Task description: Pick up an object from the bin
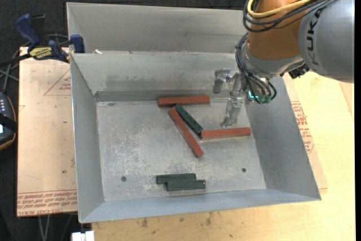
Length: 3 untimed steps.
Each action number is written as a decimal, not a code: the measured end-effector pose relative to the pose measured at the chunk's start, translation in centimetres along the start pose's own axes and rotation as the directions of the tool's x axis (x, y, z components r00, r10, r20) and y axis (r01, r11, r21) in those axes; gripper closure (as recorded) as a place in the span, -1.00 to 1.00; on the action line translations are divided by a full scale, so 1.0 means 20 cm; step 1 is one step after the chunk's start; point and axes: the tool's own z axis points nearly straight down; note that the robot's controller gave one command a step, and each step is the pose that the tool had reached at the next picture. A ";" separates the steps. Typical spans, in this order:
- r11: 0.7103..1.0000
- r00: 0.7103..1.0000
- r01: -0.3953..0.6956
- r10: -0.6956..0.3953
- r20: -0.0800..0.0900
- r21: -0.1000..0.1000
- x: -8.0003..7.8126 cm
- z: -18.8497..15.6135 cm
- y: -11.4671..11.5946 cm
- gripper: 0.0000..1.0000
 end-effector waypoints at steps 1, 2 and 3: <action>1.000 1.000 0.001 -0.001 0.006 0.001 -0.01 -0.02 0.00 -1.00; 0.997 0.997 0.081 -0.081 0.010 0.002 0.03 0.35 -0.21 -1.00; 0.989 0.989 0.149 -0.149 0.001 0.000 0.03 0.39 -0.30 -1.00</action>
Offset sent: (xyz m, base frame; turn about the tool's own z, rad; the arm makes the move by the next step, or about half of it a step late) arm -0.0118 -0.0662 -0.1160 -0.1282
